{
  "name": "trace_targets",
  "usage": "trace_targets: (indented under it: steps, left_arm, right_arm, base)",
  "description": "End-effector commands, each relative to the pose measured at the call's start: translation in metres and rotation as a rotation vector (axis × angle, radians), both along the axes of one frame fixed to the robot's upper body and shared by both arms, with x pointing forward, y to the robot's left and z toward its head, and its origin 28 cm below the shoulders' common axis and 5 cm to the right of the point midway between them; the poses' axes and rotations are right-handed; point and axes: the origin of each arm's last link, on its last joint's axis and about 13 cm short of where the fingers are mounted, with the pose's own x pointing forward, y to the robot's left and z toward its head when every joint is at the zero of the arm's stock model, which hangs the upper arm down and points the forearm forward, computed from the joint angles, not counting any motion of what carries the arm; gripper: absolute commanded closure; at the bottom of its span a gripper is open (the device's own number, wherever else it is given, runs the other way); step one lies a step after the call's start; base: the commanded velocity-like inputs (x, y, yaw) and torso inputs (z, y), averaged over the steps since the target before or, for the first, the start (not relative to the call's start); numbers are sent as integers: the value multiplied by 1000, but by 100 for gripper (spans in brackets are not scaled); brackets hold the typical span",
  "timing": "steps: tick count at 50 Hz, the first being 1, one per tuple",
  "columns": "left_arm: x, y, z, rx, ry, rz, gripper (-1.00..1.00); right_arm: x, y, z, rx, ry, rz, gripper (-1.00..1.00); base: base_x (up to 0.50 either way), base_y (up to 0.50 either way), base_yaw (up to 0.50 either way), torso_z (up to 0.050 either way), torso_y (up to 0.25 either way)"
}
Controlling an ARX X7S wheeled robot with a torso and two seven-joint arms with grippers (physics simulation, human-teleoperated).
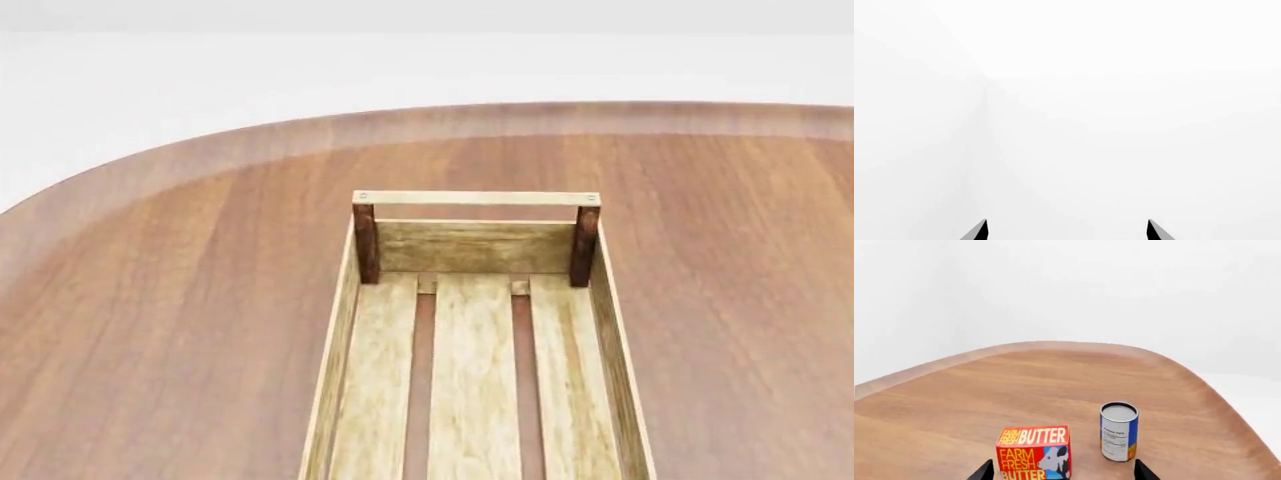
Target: Pick up the cream cheese and put it in the tray.
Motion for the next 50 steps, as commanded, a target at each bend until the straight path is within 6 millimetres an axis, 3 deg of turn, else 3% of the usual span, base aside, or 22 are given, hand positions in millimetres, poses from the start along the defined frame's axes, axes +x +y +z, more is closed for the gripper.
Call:
trace_targets:
  steps: [1,14,50]
  left_arm:
    - [0,0,0,-1,-2,0,-100]
    - [0,0,0,0,-1,0,-100]
    - [1,-1,0,-5,12,-4,-100]
  right_arm:
    - [2,1,0,73,109,-97,-100]
    - [3,-1,1,111,129,-197,-100]
    - [6,-5,-5,190,199,-153,-100]
  base:
    - [0,0,0,0,0]
    - [0,0,0,0,0]
    - [0,0,0,0,0]
